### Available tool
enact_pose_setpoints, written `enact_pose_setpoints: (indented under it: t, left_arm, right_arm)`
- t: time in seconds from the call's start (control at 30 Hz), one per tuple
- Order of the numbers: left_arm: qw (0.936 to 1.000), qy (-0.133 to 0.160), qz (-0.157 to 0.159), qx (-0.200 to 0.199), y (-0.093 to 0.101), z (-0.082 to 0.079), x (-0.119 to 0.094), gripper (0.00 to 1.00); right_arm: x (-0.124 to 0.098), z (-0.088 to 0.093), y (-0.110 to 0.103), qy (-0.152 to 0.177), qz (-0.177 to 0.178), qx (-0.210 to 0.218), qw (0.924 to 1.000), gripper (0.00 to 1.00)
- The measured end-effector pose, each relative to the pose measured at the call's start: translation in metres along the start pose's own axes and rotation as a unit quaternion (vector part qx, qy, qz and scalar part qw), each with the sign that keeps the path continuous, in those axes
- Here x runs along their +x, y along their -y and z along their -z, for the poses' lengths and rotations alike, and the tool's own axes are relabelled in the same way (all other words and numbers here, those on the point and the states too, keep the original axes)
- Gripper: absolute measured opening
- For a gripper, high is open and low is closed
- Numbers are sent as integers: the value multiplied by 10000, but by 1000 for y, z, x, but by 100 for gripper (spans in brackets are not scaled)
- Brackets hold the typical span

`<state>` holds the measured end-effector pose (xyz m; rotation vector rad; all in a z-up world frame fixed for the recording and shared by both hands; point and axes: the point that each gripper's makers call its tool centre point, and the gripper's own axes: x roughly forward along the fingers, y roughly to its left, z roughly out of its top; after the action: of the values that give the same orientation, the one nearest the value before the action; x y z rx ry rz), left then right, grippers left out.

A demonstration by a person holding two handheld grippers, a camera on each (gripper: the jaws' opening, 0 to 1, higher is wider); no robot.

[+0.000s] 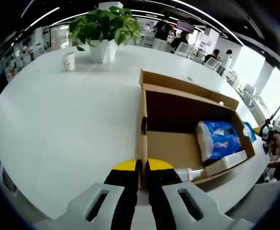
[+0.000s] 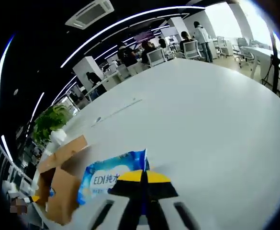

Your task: Operate the shoe box by opening the lid, removing the specified soft item, and placing it in the target area until the item is outside and the box remains undamaged.

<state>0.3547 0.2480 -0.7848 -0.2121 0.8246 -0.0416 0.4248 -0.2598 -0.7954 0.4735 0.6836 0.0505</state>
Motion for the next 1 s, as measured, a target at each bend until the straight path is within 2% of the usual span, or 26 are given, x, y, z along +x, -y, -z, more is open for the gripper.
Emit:
enact_pose_setpoints:
  t: [0.2,0.43,0.53,0.7,0.83,1.0]
  left_arm:
    - [10000,17,8,-31,1,0,0,4]
    - [10000,17,7,-50,1,0,0,4]
    - [10000,14,2,-43,1,0,0,4]
    - [10000,24,14,-61,0,0,1,4]
    - [10000,34,19,-72,0,0,0,4]
    - [10000,26,14,-58,0,0,1,4]
  right_arm:
    - [2,4,6,-73,9,29,10000,0]
    - [2,6,8,-20,81,434,9990,0]
    - [1,8,10,5,190,437,9989,0]
    - [0,14,13,-33,240,674,9974,0]
    - [0,15,11,-93,196,513,9984,0]
    - [-1,18,11,-146,173,519,9984,0]
